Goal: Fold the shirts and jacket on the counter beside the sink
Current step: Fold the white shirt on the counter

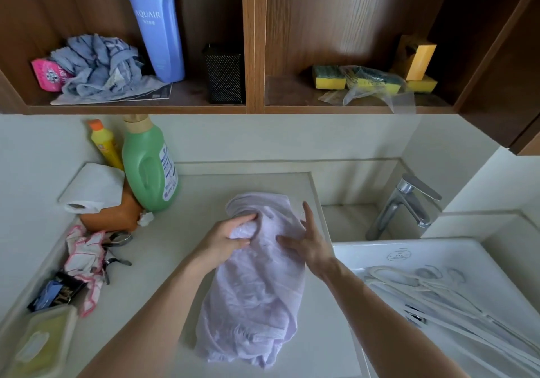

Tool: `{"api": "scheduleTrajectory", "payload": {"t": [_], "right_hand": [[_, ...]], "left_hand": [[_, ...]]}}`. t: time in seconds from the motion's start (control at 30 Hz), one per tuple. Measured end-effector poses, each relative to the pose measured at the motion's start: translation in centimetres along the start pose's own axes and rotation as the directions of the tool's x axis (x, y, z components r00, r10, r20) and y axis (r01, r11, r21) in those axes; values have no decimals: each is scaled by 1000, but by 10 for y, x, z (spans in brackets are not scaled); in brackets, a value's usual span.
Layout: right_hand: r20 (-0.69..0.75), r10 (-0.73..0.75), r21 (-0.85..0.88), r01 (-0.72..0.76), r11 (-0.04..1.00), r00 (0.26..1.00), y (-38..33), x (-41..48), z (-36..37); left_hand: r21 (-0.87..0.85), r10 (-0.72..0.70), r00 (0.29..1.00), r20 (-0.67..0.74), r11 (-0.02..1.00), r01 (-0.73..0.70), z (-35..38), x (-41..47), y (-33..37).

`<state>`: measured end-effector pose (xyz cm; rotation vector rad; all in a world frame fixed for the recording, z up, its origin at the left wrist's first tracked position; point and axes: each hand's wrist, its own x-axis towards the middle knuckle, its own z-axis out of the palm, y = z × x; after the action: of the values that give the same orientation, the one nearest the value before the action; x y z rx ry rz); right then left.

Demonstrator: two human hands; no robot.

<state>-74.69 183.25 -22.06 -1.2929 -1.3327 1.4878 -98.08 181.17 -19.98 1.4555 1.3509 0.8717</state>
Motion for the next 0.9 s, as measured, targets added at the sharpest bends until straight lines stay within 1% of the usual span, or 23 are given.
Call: {"api": "scheduleTrajectory", "payload": {"t": [0.03,0.07,0.1,0.13,0.17,0.2,0.23,0.3,0.33,0.4,0.47,0.5,0.57,0.67,0.7,0.73,0.8,0.83,0.9], "right_hand": [[-40,-135,-204,124,971,990,-11,3,-3],[-33,-286,-372,254,893,958,-23,3,-5],[31,-405,-462,372,805,914,-35,3,-7],[111,-449,-491,441,751,887,-46,2,-9],[177,-432,-456,463,761,884,-55,2,-11],[251,-377,-438,452,777,891,-63,0,-13],[297,-327,-459,434,775,897,-68,0,-14],[301,-281,-634,411,655,911,-73,3,-17],[256,-289,-696,383,608,923,-75,3,-19],[172,-344,-723,356,592,923,-79,6,-26],[131,-376,-776,331,537,917,-87,8,-38],[114,-365,-808,300,507,924,-91,9,-44],[99,-353,-862,257,437,930,-96,11,-60],[140,-438,-892,305,333,888,-98,7,-82],[168,-448,-888,333,318,878,-99,5,-87],[193,-441,-871,360,335,877,-101,0,-92],[209,-412,-798,398,452,887,-102,-16,-100],[216,-415,-765,418,490,884,-102,-24,-103],[251,-464,-720,484,497,850,-105,-44,-109]], "left_hand": [[1,8,999,-38,1000,-8,-2,1,4],[3,18,997,-73,1000,-18,-3,2,10],[5,34,994,-101,999,-33,-3,3,16],[8,59,991,-121,998,-58,-3,4,24],[18,88,988,-130,996,-87,-1,7,34],[33,118,984,-131,993,-115,-1,8,44],[59,150,981,-122,988,-144,1,10,55],[129,203,975,-91,973,-191,6,13,73],[166,216,973,-76,965,-201,9,15,81],[225,223,973,-59,953,-205,16,17,94],[275,238,970,-52,937,-215,25,19,104],[295,248,967,-57,930,-221,30,20,108],[315,246,966,-81,926,-209,40,20,115],[343,222,971,-93,922,-178,53,18,124],[341,220,971,-88,923,-178,55,16,127],[331,230,969,-86,924,-190,58,14,130],[293,277,956,-96,926,-239,62,6,137],[278,309,945,-112,922,-269,63,3,142],[274,394,903,-169,899,-341,60,-4,152]]}}
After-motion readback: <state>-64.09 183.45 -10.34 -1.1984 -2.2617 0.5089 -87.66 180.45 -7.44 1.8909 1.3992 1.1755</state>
